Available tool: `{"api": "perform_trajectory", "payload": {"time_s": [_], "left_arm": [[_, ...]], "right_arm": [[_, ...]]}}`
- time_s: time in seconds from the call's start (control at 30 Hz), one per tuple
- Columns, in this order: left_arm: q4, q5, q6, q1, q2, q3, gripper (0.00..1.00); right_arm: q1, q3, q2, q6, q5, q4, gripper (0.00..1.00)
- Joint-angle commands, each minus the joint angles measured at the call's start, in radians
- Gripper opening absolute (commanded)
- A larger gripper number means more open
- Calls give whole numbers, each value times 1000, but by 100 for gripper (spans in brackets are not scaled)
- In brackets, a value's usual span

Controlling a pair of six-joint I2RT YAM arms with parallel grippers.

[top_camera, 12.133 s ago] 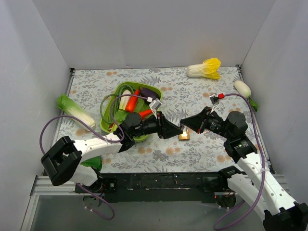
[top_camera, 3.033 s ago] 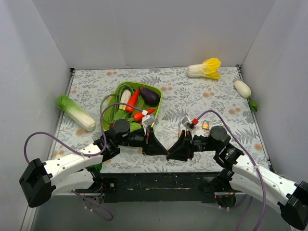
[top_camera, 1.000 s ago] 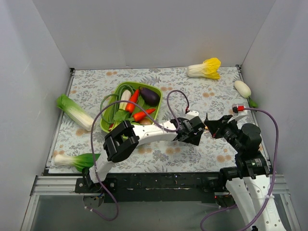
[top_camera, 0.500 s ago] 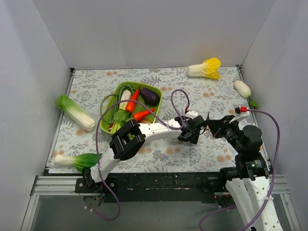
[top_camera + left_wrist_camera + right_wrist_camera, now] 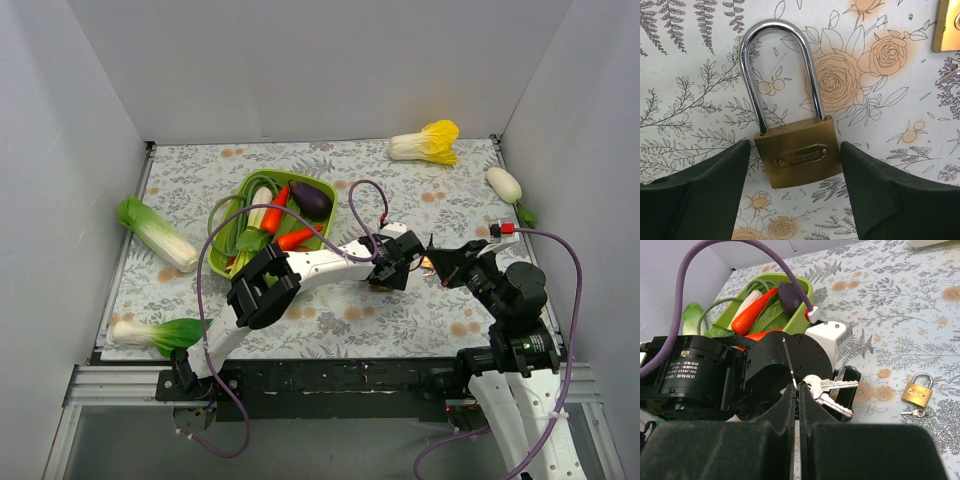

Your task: Unlock with the key

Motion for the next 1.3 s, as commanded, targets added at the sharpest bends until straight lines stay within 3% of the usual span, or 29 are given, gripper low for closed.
{"api": "perform_trajectory", "payload": {"time_s": [0.0,0.27,0.4,0.57,0.73,0.97,1.27], "left_arm": [[-17,9,-31,4,26,1,70],[12,58,-36,4,25,-47,65],[22,73,-42,5,19,-74,53],[78,93,-73,31,-20,-140,24],[189,102,-105,67,-98,-205,1],[354,84,-189,111,-243,-304,0],[603,59,-358,130,-421,-511,0]], "right_arm": [[8,-1,-10,11,-37,22,1],[6,-14,-2,18,-47,39,1],[6,-17,-4,17,-44,35,1],[8,-9,-16,1,-22,4,1],[6,15,-16,-19,12,-37,1],[8,-12,-16,-6,-8,-45,1],[8,-251,-39,135,-177,71,1]]}}
